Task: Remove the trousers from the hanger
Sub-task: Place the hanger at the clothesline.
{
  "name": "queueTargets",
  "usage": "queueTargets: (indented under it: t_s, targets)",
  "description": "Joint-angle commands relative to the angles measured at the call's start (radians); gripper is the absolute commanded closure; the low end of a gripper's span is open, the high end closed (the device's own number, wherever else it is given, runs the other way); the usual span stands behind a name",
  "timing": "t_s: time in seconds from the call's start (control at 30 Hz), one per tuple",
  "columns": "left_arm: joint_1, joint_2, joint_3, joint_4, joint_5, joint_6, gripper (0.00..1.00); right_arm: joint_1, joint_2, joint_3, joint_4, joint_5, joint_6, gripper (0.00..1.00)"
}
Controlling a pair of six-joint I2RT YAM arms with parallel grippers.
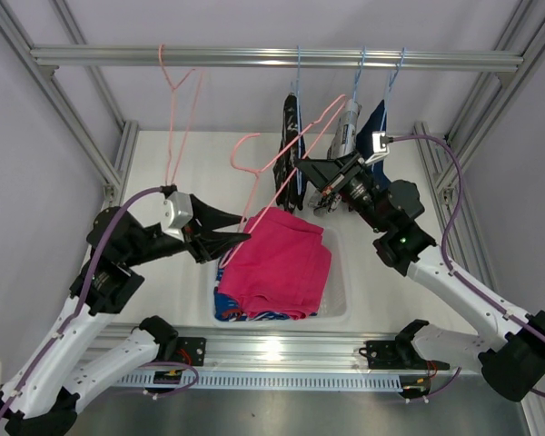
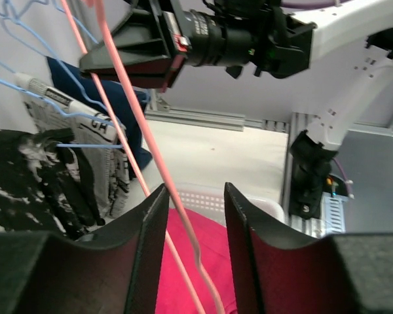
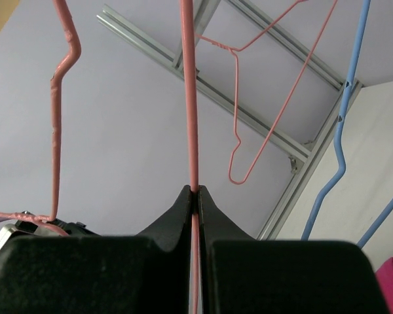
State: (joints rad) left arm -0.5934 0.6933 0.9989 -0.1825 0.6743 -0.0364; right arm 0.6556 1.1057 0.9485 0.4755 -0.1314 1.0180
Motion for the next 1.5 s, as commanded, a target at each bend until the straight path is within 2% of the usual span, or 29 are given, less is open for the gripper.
queueTargets:
  t_s: [0.0, 0.13, 0.33, 0.77, 0.87, 0.97, 1.03, 1.13, 1.43, 1.47]
  targets:
    - [0.004, -0.008, 0.037, 0.014, 0.103, -0.005, 0.59, -0.024, -0.04, 0.033, 0.022, -0.03, 0.021, 1.0]
    - [0.004, 0.003, 0.034, 0.031, 0.143, -0.02, 0.63, -0.034, -0.046, 0.027, 0.025, -0.042, 0.025, 1.0]
    - [0.004, 0.021, 0.027, 0.069, 0.195, -0.062, 0.61, -0.037, -0.043, 0.007, 0.052, -0.053, 0.043, 1.0]
    - [0.004, 0.06, 0.03, 0.068, 0.182, -0.072, 0.6, -0.04, -0.023, 0.007, 0.086, -0.083, 0.057, 1.0]
    - [0.004, 0.064, 0.03, 0.071, 0.203, -0.077, 0.66, -0.04, -0.015, 0.012, 0.089, -0.086, 0.057, 1.0]
    - [0.004, 0.069, 0.035, 0.074, 0.24, -0.082, 0.82, -0.039, -0.003, 0.018, 0.092, -0.096, 0.062, 1.0]
    - [0.004, 0.074, 0.035, 0.077, 0.252, -0.085, 0.87, -0.04, 0.008, 0.016, 0.101, -0.099, 0.068, 1.0]
    - [0.004, 0.075, 0.033, 0.081, 0.26, -0.091, 0.99, -0.04, 0.022, 0.016, 0.118, -0.106, 0.077, 1.0]
    - [0.001, 0.077, 0.021, 0.107, 0.26, -0.111, 0.99, -0.037, 0.046, 0.019, 0.15, -0.142, 0.088, 1.0]
    - [0.003, 0.075, 0.023, 0.106, 0.249, -0.112, 0.99, -0.037, 0.054, 0.022, 0.149, -0.146, 0.087, 0.93]
